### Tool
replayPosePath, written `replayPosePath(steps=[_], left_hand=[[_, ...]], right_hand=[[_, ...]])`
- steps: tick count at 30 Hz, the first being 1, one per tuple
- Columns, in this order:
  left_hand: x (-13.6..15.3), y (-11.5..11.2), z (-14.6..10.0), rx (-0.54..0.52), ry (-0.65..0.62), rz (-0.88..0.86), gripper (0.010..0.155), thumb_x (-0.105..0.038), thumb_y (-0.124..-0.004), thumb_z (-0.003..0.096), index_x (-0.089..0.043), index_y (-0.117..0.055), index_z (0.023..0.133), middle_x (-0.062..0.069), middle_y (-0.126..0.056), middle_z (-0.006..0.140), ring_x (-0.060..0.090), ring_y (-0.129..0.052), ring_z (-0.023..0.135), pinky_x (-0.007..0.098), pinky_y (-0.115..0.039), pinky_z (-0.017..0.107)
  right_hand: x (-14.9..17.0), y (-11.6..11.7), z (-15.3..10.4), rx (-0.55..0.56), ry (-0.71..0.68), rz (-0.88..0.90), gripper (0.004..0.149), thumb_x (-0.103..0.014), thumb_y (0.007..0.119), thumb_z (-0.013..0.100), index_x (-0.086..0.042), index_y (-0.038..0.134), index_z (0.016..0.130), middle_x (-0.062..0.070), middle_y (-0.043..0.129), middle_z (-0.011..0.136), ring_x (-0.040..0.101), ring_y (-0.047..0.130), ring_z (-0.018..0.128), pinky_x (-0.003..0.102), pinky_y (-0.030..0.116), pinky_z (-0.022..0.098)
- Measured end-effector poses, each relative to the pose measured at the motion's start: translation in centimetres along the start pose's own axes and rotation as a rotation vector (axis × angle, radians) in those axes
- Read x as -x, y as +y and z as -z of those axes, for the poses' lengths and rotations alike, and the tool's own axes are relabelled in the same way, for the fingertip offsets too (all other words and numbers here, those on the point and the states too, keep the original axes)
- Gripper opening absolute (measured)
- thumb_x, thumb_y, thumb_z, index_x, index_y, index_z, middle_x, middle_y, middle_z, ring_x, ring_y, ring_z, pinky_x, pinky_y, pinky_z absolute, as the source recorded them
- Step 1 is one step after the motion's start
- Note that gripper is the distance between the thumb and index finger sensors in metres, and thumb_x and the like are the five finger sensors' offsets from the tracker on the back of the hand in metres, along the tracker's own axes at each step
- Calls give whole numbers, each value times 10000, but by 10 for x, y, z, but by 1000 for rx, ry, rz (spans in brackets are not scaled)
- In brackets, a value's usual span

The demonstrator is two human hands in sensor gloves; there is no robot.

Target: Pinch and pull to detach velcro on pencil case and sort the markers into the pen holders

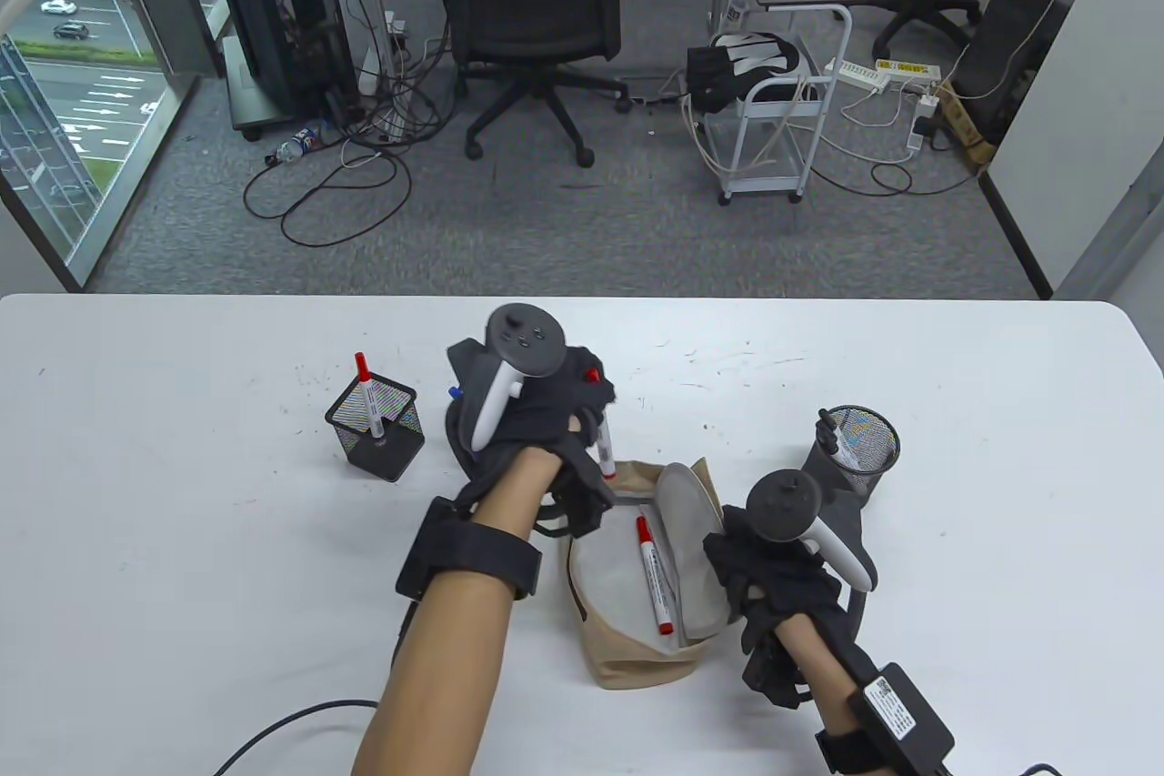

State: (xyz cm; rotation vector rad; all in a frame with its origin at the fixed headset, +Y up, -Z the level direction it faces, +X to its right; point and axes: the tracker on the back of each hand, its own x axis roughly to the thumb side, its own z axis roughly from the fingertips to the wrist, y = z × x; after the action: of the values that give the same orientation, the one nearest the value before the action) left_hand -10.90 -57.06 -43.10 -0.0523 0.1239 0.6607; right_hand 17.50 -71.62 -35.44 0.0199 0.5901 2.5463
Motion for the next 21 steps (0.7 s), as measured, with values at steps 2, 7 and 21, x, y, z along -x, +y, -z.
replayPosePath(steps=[2,7,21], left_hand=[[12,28,1,-110,24,6,501,-405,-898,466,-250,-857,940,64,-1044,844,236,-1134,602,350,-1010,398],[53,77,4,-240,177,19,501,-416,-882,481,-247,-851,951,74,-1034,864,240,-1128,627,353,-1007,416],[136,79,37,-300,390,100,509,-404,-888,479,-238,-850,959,81,-1012,901,246,-1115,678,359,-1002,440]], right_hand=[[0,0,0,-1,0,2,582,-326,763,538,14,652,997,157,976,781,219,1059,317,326,872,218],[0,0,0,-3,0,5,579,-326,762,539,10,652,997,157,975,782,218,1059,318,326,872,219],[0,2,1,-4,4,4,579,-330,759,539,3,649,999,152,973,783,220,1057,323,328,870,223]])
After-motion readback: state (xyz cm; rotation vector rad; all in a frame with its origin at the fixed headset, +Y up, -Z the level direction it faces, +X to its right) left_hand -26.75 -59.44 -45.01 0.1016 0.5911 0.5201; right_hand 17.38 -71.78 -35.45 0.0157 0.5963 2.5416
